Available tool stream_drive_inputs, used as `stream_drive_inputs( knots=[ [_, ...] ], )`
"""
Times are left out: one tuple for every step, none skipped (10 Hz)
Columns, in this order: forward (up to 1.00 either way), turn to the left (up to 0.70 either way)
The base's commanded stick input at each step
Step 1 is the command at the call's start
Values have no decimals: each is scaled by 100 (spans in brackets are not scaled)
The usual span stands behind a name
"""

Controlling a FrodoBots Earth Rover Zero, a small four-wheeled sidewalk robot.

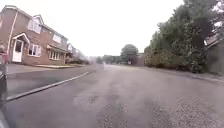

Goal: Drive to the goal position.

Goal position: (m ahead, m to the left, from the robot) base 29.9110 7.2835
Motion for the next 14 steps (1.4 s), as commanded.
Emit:
stream_drive_inputs(
  knots=[
    [100, 2],
    [100, 0],
    [100, 0],
    [100, 10],
    [100, 25],
    [100, 31],
    [100, 35],
    [100, 38],
    [100, 40],
    [100, 40],
    [100, 40],
    [100, 40],
    [100, 40],
    [100, 40]
  ],
)
